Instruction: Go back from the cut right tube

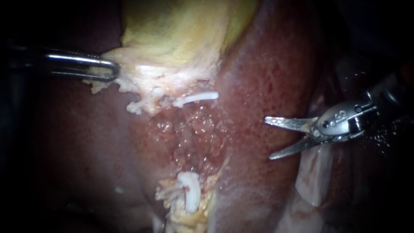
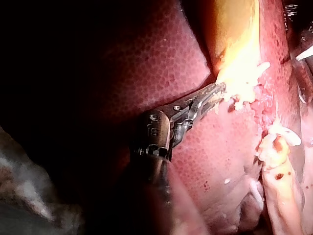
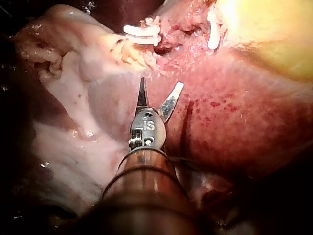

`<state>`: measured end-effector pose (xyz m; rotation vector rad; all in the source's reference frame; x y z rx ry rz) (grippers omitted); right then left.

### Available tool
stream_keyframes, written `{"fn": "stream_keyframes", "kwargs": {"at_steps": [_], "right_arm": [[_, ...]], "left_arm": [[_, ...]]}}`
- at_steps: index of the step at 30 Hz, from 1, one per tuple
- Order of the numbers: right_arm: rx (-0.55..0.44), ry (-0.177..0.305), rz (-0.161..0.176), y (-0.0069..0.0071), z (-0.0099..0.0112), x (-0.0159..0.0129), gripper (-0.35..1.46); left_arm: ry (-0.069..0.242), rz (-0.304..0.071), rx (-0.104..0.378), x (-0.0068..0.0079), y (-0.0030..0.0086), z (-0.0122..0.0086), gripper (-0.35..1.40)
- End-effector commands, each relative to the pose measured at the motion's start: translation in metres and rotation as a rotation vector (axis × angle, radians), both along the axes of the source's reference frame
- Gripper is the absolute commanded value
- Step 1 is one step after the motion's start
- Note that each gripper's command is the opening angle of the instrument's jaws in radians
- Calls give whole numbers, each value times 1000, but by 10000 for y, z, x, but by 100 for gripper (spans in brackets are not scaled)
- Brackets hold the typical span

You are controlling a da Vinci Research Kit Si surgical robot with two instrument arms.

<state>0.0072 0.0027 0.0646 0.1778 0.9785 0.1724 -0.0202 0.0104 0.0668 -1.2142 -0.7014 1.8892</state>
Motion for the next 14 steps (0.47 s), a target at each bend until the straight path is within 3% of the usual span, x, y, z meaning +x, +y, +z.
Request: {"fn": "stream_keyframes", "kwargs": {"at_steps": [1,6,14], "right_arm": [[1,2,-2,1,-1,-1,145],[3,2,-2,3,-3,-4,145],[-1,2,-6,3,-4,-4,145]], "left_arm": [[3,4,-1,-3,-1,3,-35],[5,14,4,-15,-6,16,-35],[10,19,4,-14,-6,18,-35]]}}
